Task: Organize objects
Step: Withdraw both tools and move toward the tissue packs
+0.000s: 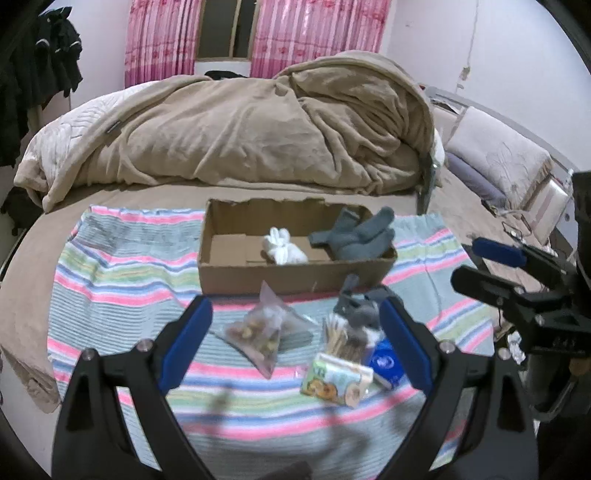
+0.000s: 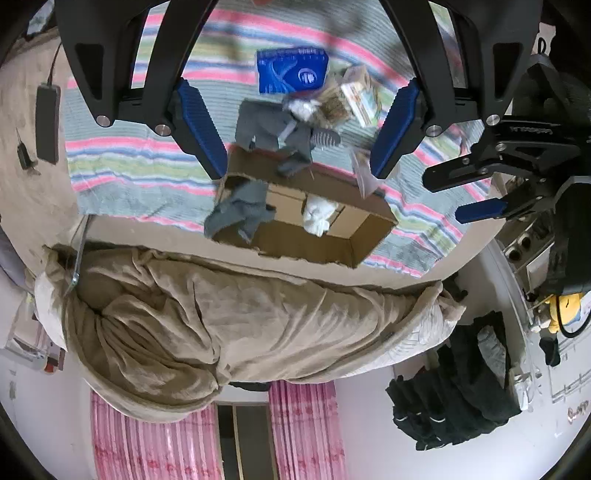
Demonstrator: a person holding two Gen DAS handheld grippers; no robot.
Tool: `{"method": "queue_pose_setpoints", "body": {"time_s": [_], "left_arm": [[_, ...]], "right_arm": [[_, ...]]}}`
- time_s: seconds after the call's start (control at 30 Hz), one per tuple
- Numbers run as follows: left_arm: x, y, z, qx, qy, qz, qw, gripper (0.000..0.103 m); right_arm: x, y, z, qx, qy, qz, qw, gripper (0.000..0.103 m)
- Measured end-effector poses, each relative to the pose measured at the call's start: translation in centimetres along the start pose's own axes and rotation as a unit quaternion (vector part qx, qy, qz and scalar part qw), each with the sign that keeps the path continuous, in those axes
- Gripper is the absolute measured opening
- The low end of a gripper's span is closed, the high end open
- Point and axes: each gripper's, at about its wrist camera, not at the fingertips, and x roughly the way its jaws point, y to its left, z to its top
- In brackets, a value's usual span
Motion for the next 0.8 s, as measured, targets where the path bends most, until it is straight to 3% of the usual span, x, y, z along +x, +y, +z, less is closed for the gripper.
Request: {"method": "queue_pose_setpoints", "body": {"time_s": [0.23,0.7,0.8], "left_arm": [[0.0,-1.0,-2.2,0.006,0.021,-0.002,0.9998,0.093],[3.7,-2.5,-5.6,0.013,0.075,-0.003,0.9971,0.093],[4.8,-2.8,-6.1,0.02,0.086,-0.004,0.9961,0.093]], "right_arm": [[-0.1,-0.4,-2.2,0.004,0.021,-0.006,1.0,0.083],[3.3,-0.7,-6.1,0.002,0.08,0.001,0.997,0.083],[4.2,-0.7,-6.7,-0.002,0.093,0.003,0.996,0.089]]}}
